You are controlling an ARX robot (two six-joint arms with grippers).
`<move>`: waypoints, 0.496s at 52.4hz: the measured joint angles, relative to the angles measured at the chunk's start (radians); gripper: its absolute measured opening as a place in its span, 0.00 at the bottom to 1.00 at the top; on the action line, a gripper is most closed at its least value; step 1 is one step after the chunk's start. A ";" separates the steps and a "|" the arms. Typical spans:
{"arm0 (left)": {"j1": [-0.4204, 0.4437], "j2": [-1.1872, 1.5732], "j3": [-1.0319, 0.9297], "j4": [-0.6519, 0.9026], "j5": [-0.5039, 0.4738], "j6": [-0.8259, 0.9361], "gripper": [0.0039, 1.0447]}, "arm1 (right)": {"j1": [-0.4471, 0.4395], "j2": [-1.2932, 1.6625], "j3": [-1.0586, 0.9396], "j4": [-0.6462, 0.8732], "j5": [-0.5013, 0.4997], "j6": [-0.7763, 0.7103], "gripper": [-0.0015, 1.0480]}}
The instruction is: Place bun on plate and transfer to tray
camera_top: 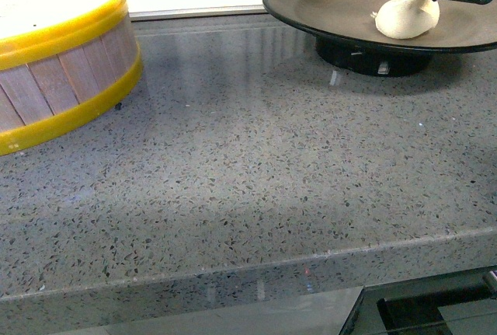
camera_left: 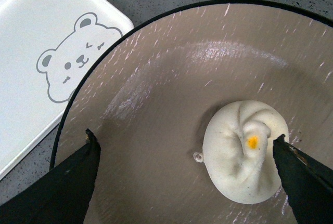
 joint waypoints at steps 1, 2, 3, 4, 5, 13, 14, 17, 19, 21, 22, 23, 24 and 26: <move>0.000 0.000 0.000 0.000 0.000 0.001 0.95 | 0.000 0.000 0.000 0.000 0.000 0.000 0.92; 0.000 0.000 0.000 0.000 0.001 0.001 0.95 | 0.000 0.000 0.000 0.000 0.000 0.000 0.92; 0.001 0.000 0.000 -0.001 0.002 0.001 0.94 | 0.000 0.000 0.000 0.000 0.000 0.000 0.92; 0.001 -0.002 0.000 -0.003 0.005 -0.001 0.93 | 0.000 0.000 0.000 0.000 0.000 0.000 0.92; 0.002 -0.003 0.000 -0.003 0.006 -0.003 0.93 | 0.000 0.000 0.000 0.000 0.000 0.000 0.92; 0.013 -0.027 0.006 -0.016 0.056 -0.035 0.94 | 0.000 0.000 0.000 0.000 0.000 0.000 0.92; 0.015 -0.037 0.006 -0.016 0.067 -0.043 0.94 | 0.000 0.000 0.000 0.000 0.000 0.000 0.92; 0.019 -0.062 0.006 -0.016 0.084 -0.052 0.94 | 0.000 0.000 0.000 0.000 0.000 0.000 0.92; 0.023 -0.088 0.004 -0.009 0.098 -0.061 0.94 | 0.000 0.000 0.000 0.000 0.000 0.000 0.92; 0.027 -0.130 -0.021 0.020 0.107 -0.063 0.94 | 0.000 0.000 0.000 0.000 0.000 0.000 0.92; 0.030 -0.151 -0.039 0.035 0.114 -0.063 0.94 | 0.000 0.000 0.000 0.000 0.000 0.000 0.92; 0.032 -0.175 -0.060 0.050 0.116 -0.063 0.94 | 0.000 0.000 0.000 0.000 0.000 0.000 0.92; 0.035 -0.200 -0.082 0.066 0.115 -0.063 0.94 | 0.000 0.000 0.000 0.000 0.000 0.000 0.92; 0.045 -0.274 -0.155 0.116 0.116 -0.063 0.94 | 0.000 0.000 0.000 0.000 0.000 0.000 0.92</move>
